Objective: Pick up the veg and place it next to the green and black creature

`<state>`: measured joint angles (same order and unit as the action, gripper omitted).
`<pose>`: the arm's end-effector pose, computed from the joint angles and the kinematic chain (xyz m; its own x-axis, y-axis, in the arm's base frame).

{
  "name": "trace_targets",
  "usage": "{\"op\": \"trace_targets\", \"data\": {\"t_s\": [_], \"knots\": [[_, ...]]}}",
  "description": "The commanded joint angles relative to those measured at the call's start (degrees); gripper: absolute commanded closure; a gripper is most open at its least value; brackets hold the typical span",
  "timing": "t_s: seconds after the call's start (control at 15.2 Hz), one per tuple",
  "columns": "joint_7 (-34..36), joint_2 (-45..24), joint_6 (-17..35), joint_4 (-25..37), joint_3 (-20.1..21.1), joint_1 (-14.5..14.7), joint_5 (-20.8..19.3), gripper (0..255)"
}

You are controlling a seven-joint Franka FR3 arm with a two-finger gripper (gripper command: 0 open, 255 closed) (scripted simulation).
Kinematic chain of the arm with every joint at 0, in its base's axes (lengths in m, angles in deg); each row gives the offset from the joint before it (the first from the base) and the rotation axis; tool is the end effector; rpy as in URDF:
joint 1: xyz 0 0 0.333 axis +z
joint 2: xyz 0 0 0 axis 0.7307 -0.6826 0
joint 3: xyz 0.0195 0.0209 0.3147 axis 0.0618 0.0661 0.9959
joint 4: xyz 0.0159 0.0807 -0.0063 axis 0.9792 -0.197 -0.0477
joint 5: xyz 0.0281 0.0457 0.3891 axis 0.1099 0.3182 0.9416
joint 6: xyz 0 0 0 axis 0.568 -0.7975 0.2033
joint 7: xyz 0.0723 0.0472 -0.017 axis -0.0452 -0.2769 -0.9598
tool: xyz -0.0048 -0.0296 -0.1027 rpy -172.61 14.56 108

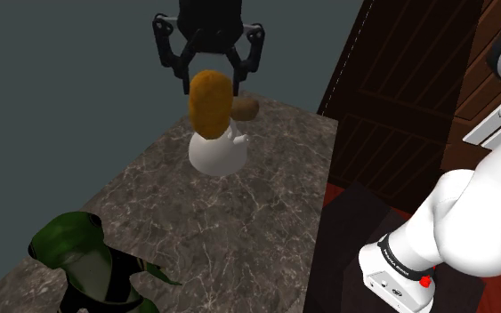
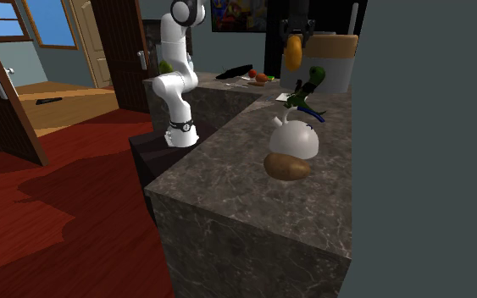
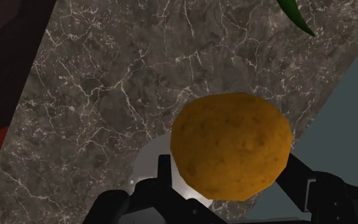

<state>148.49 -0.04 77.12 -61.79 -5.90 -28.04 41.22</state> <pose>0.4162 0.3812 0.6719 0.8513 -0.5239 0.0297 -0.5243 -0.8515 0.0063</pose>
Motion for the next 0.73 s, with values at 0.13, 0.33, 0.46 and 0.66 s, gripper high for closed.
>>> {"op": "trace_targets", "data": {"t_s": [0.13, 0.33, 0.46, 0.66], "knots": [[6.6, -5.5, -1.8, 6.4, 2.8, 4.6, -2.9, 255], [10.2, -9.3, -3.4, 11.2, 4.0, 8.0, -5.0, 255], [10.0, -8.1, -1.3, 8.0, 3.9, 7.4, -4.3, 255], [9.8, -6.6, 1.8, 3.6, 3.8, 6.6, -3.5, 255]]}}
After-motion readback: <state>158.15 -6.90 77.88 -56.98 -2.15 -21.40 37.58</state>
